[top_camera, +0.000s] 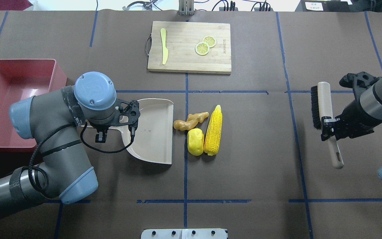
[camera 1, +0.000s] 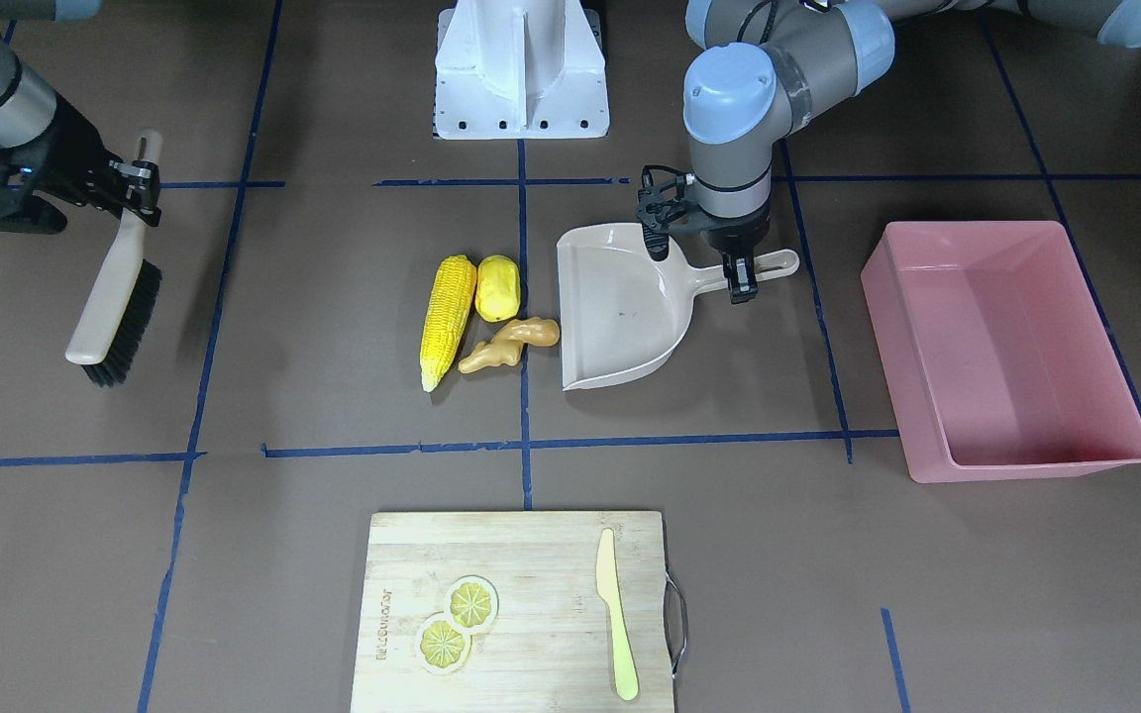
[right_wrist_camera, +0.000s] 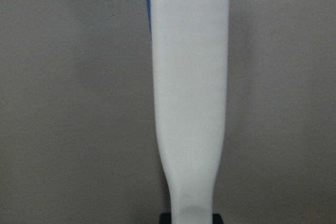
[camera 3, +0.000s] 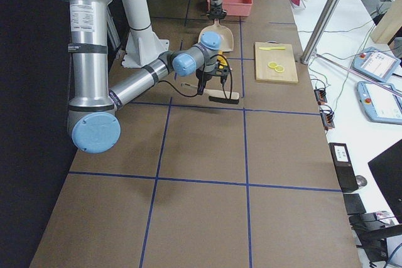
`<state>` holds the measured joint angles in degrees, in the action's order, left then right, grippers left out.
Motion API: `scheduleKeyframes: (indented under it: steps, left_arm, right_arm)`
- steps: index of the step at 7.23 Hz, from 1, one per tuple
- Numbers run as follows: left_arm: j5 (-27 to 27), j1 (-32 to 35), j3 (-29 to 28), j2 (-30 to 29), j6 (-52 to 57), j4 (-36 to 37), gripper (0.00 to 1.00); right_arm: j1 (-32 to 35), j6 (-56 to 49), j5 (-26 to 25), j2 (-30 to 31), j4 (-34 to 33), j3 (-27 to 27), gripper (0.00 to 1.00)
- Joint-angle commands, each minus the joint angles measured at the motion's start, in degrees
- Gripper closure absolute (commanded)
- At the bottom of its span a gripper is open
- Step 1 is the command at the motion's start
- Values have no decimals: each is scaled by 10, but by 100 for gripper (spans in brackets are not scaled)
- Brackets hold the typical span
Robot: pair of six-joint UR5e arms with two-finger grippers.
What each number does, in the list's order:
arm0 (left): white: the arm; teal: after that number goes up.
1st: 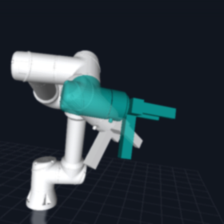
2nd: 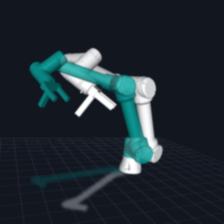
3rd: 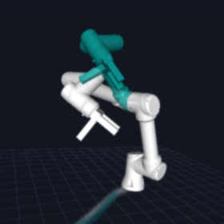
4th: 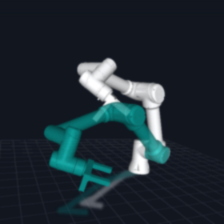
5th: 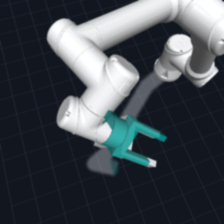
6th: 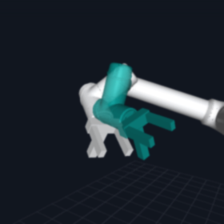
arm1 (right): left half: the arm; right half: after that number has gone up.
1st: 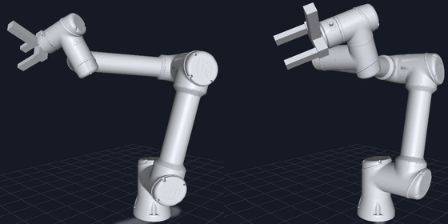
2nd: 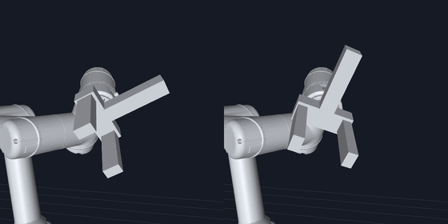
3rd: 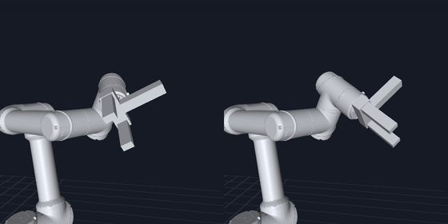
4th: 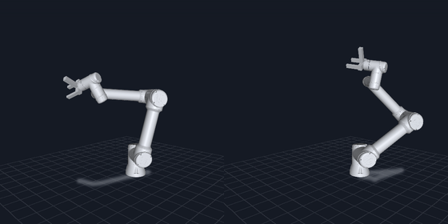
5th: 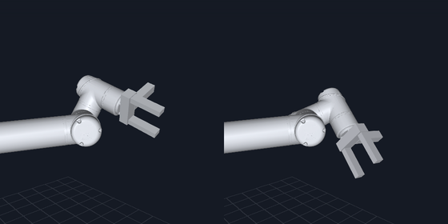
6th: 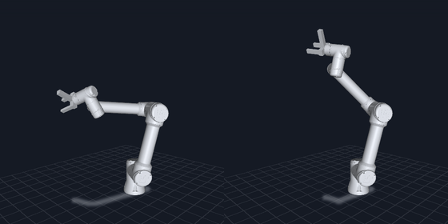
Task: Sweep and dump trash into bin
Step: 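Lift the white brush and carry it toward the corn and potato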
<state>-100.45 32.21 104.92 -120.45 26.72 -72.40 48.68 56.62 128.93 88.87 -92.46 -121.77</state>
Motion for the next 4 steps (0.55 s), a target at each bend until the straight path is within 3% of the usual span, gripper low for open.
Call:
scheduleKeyframes:
  steps: [1,4]
  left_arm:
    - [7,-3,-11,-22,2,17,100]
    - [7,-13,-15,-24,2,18,100]
  right_arm:
    - [-32,7,-13,-73,-77,2,100]
    - [-85,39,-51,-131,-117,12,100]
